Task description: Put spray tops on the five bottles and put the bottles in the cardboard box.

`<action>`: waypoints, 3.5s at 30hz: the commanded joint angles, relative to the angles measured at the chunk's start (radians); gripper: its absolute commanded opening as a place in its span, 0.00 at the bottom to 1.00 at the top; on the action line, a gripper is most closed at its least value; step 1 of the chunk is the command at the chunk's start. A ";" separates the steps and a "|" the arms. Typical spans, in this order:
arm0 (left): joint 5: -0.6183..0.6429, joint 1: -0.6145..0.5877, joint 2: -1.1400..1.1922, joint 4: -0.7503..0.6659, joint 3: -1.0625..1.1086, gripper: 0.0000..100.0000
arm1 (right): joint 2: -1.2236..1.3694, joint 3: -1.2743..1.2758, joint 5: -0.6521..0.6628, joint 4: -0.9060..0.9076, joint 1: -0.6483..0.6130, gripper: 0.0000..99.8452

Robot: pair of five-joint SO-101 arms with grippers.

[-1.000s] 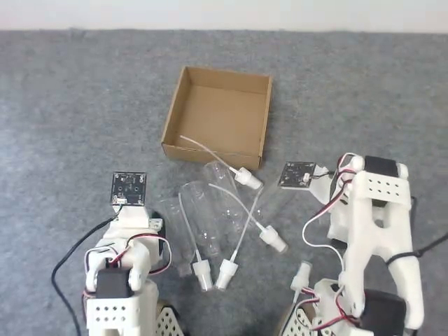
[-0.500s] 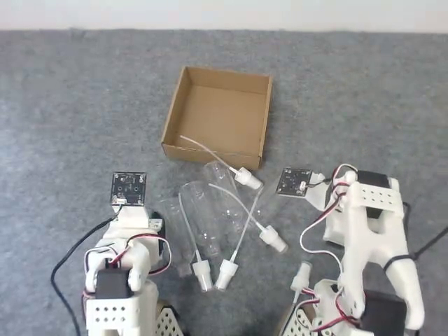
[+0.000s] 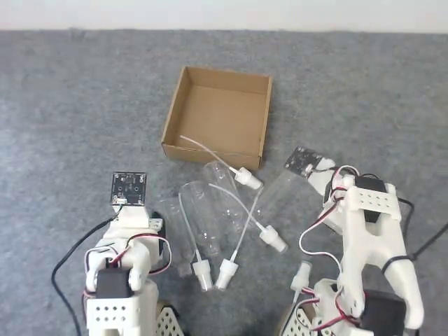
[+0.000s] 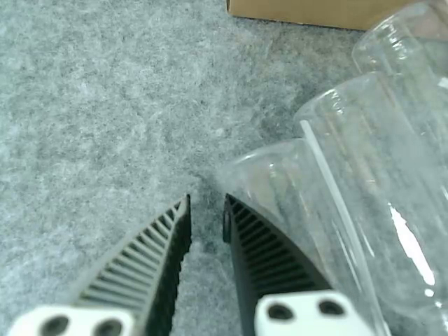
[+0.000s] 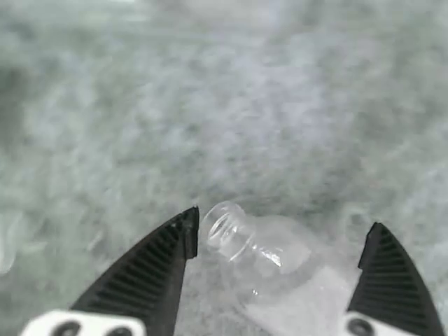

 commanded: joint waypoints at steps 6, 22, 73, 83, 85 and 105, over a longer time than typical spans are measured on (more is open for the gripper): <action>-0.008 0.005 -0.015 0.003 -0.019 0.08 | -0.056 -0.012 -0.293 -0.136 -0.002 0.33; -0.008 0.005 -0.015 0.003 -0.019 0.08 | -0.064 -0.265 -0.276 0.191 -0.002 0.33; -0.008 0.005 -0.015 0.003 -0.019 0.08 | -0.050 0.060 0.295 0.002 0.179 0.33; -0.008 0.005 -0.015 0.003 -0.019 0.08 | -0.050 0.081 0.290 0.002 0.179 0.32; -0.008 0.005 -0.015 0.003 -0.019 0.08 | -0.050 0.081 0.290 0.004 0.179 0.27; -0.008 0.005 -0.015 0.003 -0.019 0.08 | -0.062 0.069 -0.055 -0.093 0.111 0.17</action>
